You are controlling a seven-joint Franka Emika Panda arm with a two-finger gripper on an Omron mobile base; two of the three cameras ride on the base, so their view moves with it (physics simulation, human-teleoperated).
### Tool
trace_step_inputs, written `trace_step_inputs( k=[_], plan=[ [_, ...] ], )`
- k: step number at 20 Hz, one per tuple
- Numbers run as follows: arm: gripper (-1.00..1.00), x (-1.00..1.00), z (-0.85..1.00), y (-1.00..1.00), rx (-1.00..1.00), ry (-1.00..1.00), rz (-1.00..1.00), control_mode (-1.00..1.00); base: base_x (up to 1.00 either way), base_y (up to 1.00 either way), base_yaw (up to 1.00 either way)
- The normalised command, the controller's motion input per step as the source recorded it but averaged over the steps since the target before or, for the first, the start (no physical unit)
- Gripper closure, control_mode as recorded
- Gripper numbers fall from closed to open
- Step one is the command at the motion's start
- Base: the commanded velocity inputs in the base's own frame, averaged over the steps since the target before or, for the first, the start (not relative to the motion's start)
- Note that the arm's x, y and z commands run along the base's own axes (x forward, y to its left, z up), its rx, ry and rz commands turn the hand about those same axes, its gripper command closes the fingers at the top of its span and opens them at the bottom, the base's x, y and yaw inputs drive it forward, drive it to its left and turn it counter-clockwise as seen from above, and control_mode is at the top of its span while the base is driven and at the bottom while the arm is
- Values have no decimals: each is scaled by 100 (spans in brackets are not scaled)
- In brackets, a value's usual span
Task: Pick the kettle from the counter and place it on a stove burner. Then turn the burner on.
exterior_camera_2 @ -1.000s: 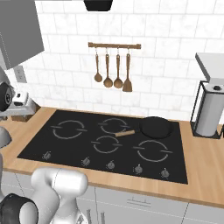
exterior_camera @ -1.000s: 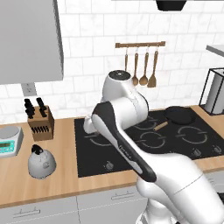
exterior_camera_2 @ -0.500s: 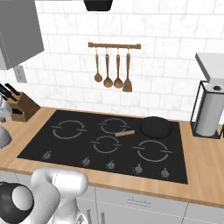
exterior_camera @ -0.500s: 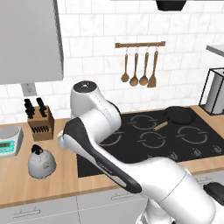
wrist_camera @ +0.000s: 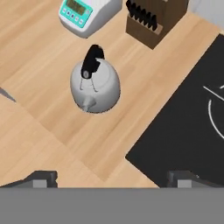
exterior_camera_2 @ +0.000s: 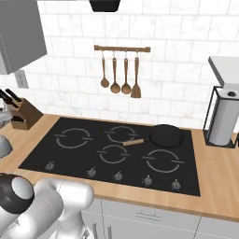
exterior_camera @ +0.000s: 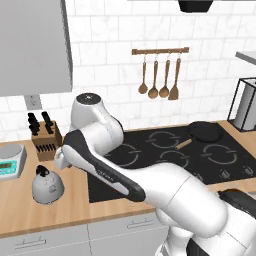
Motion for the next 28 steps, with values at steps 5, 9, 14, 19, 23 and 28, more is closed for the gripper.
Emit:
trace_step_inputs(
  k=[5, 9, 14, 19, 23, 28],
  plan=[
    [-100, 58, -63, 1, 10, 7, 21, -100, 0, 0, 0],
    [-100, 6, -55, 22, 0, 10, 20, -100, 0, 0, 0],
    [-100, 0, -4, 43, -1, 10, 6, -100, 0, 0, 0],
    [-100, 3, 10, 53, -6, 9, 0, -100, 0, 0, 0],
    [-100, 5, -1, 40, -10, 7, 0, -100, 0, 0, 0],
    [-100, 0, 0, 21, -9, 1, -2, -100, 0, 0, 0]
  ],
)
